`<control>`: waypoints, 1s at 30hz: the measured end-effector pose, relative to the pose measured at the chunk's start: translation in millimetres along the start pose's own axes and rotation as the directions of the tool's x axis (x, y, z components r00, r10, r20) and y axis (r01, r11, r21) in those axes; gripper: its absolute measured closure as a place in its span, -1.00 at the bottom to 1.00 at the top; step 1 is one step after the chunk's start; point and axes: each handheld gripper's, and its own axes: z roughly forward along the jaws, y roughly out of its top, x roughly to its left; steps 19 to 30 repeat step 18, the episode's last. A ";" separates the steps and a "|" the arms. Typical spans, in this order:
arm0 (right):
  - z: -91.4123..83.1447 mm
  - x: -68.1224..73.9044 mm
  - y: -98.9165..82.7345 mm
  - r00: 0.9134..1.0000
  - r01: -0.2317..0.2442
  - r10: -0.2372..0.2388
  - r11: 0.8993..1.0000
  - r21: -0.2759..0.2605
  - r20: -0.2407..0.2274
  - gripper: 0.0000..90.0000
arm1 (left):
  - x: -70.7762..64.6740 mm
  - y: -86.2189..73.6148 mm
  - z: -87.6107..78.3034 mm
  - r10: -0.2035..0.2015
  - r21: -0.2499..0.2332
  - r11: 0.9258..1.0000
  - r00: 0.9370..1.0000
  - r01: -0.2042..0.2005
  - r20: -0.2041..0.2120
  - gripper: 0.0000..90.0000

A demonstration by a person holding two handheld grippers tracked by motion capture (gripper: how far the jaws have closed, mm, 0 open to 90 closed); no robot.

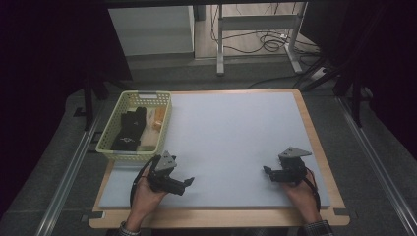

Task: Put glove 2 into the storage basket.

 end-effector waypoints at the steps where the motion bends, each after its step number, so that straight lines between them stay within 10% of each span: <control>1: 0.0 0.0 0.0 1.000 0.001 -0.001 1.000 -0.001 0.000 -0.52 | -1.0 -4.1 3.8 0.001 0.013 1.000 1.000 -0.001 -0.001 -0.99; 9: 0.0 0.2 0.0 1.000 0.002 -0.002 1.000 -0.002 0.001 -0.53 | -0.2 -20.7 27.0 -0.020 0.120 0.993 1.000 0.022 -0.024 -0.99; 30: 0.0 0.1 -0.2 1.000 0.000 0.000 1.000 0.000 0.000 -0.53 | 4.0 -20.4 28.6 -0.054 0.138 0.989 0.999 0.053 0.004 -1.00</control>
